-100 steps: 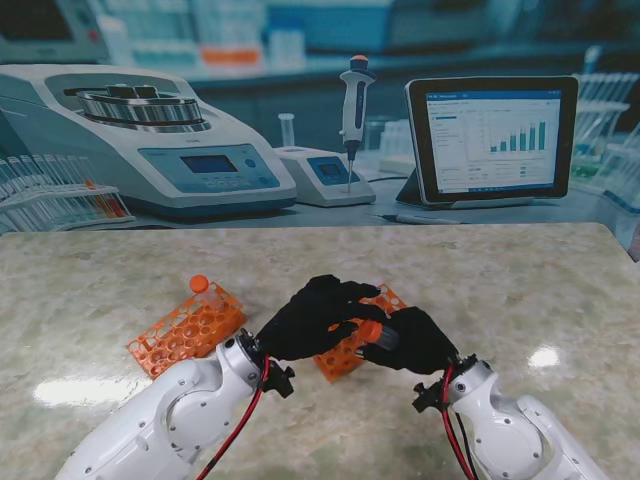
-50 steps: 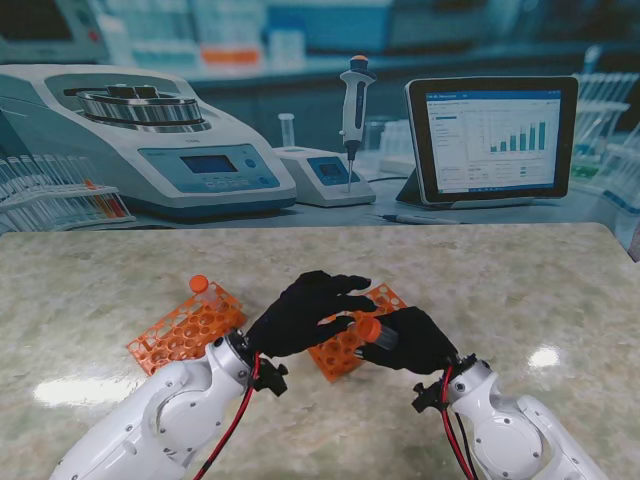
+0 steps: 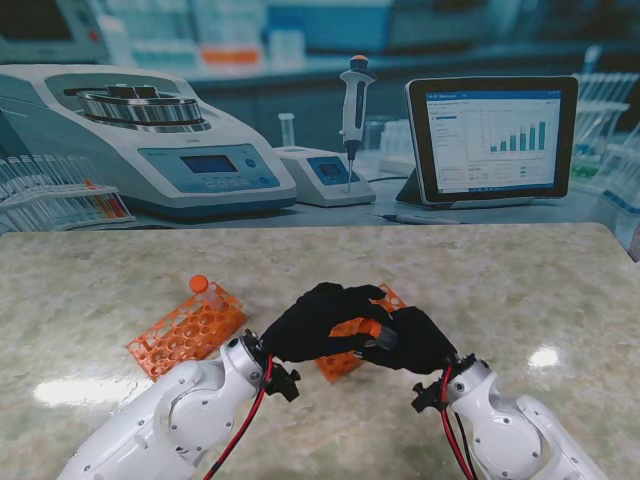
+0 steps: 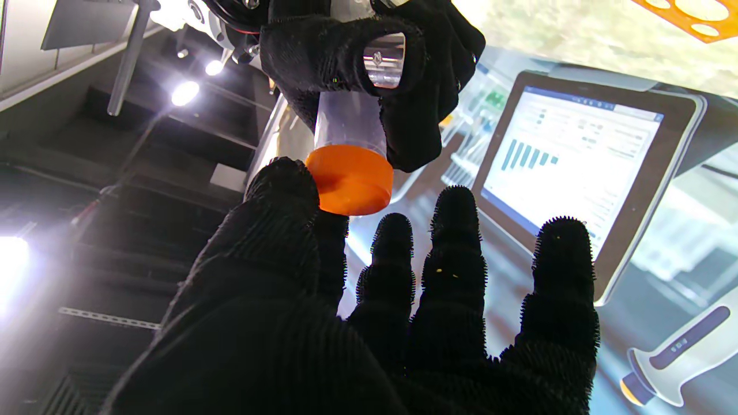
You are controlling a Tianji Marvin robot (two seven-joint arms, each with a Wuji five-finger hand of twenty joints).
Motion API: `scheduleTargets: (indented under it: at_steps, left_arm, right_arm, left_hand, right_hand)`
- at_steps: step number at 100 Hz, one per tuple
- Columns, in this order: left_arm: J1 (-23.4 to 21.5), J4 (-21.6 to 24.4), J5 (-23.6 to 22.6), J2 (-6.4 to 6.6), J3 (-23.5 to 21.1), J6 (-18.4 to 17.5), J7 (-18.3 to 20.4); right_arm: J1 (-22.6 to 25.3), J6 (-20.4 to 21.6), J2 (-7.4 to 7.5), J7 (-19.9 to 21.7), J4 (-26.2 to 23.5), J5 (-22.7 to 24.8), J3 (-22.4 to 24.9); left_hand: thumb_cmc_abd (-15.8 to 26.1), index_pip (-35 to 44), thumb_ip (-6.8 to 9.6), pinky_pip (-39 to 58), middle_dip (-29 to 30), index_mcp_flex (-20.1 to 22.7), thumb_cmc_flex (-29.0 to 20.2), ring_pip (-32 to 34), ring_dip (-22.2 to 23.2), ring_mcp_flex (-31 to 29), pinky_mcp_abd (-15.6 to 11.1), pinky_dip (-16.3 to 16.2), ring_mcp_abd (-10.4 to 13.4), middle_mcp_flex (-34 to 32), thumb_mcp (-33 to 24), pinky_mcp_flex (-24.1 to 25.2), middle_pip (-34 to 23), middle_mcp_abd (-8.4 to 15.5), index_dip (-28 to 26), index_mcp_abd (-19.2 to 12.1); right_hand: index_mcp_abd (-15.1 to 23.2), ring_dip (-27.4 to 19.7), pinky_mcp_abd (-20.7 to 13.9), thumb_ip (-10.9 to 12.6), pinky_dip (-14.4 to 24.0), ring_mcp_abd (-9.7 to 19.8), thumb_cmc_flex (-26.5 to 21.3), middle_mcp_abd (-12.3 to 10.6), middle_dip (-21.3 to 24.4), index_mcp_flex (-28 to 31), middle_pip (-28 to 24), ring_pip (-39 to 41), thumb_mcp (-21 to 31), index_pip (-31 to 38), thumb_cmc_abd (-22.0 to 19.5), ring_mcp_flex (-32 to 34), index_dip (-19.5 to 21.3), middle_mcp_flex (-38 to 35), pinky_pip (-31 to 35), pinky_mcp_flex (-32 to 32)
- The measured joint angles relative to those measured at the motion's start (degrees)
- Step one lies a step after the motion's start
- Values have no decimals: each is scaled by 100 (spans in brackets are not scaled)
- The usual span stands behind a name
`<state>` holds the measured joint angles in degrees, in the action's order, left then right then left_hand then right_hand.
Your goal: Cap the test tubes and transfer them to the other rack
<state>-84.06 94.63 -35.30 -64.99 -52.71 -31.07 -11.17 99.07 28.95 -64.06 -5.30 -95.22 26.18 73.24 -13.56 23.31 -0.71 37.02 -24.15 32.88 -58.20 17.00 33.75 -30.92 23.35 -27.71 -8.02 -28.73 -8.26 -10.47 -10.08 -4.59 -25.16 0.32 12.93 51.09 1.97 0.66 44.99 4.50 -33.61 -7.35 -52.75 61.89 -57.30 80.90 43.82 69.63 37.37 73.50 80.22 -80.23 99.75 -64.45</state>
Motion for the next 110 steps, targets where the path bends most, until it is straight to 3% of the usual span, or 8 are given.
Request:
scheduleTargets:
  at_steps: [28,34,49,65,83,99,106,110]
  left_arm:
    - [155,-157,-10,-30,185,3,-40]
    - [180,-185,-4,-37,213,3,-44]
    - [239,-227,19,-42,276,7,-38]
    - [287,-249,83,-49,328,25,-9]
    - [345,-246,295,-46,361,50,218]
    - [368,-240,341,-44,397,75,258]
    - [367,-225,398,-44,407,96,288]
    - [366,-223,478,-46,410,104,322]
  right_arm:
    - [0,9,1,-61,25,12,-7]
    - [0,18,1,-78,34,14,-13]
    - [4,52,1,-97,53,21,-27]
    - [22,90,0,-141,70,39,-30]
    - [61,134,-3,-247,87,91,-42]
    - [109,174,-15,-346,84,131,-46]
    - [129,188,-20,-383,78,145,-46]
    - [136,194,-23,-396,75,145,-46]
  left_hand:
    - [-137,346,3,1093,-74,0,4,672,809,-130,-361,-622,322,-6,-66,-406,-38,56,-145,-455]
    - [-174,410,1,1331,-75,0,4,705,900,-161,-438,-750,322,-73,-66,-484,-149,84,-145,-514]
    - [-335,640,-66,1821,-90,2,-56,597,2131,-206,-626,-975,234,-291,-106,-736,-271,186,-145,-523]
    - [-546,949,-78,2473,-403,4,-183,389,2731,-357,-897,-1191,81,-359,-135,-1119,-557,327,-226,-522]
    - [-582,1428,-403,3041,-2286,4,-183,494,3212,-351,-1158,-1382,43,-533,-208,-1544,-702,428,-595,-514]
    - [-583,2100,-603,3958,-3239,-91,-183,729,3523,-276,-1282,-1801,43,-533,-208,-2030,-636,434,-1149,-506]
    - [-587,2343,-613,4104,-3445,-152,-181,785,3608,-267,-1299,-1882,43,-533,-208,-2213,-636,434,-1373,-512]
    - [-588,2461,-734,4104,-3532,-193,-180,893,3636,-217,-1307,-1891,43,-533,-208,-2266,-636,434,-1506,-532]
  right_hand:
    - [-23,0,1,-1,0,0,0,0,0,0,0,0,0,0,0,0,0,0,0,0]
    - [-25,0,1,0,0,0,0,0,0,0,33,0,0,0,0,0,0,0,0,0]
    - [-49,0,1,-1,0,0,0,1,0,0,43,0,0,0,0,0,0,0,0,0]
    - [-95,0,2,-2,0,-3,0,14,0,1,45,0,0,0,-1,0,3,0,0,-2]
    - [-121,-2,8,-3,-2,-13,0,36,0,11,53,0,0,0,-4,0,6,0,0,-5]
    - [-150,-8,9,-12,-4,-14,0,41,0,11,56,0,-11,0,-16,0,8,0,0,-5]
    - [-158,-12,9,-46,-5,-14,0,43,0,11,58,0,-12,0,-22,0,9,0,0,-6]
    - [-159,-15,9,-46,-5,-14,0,43,0,11,58,0,-14,0,-25,0,9,0,0,-7]
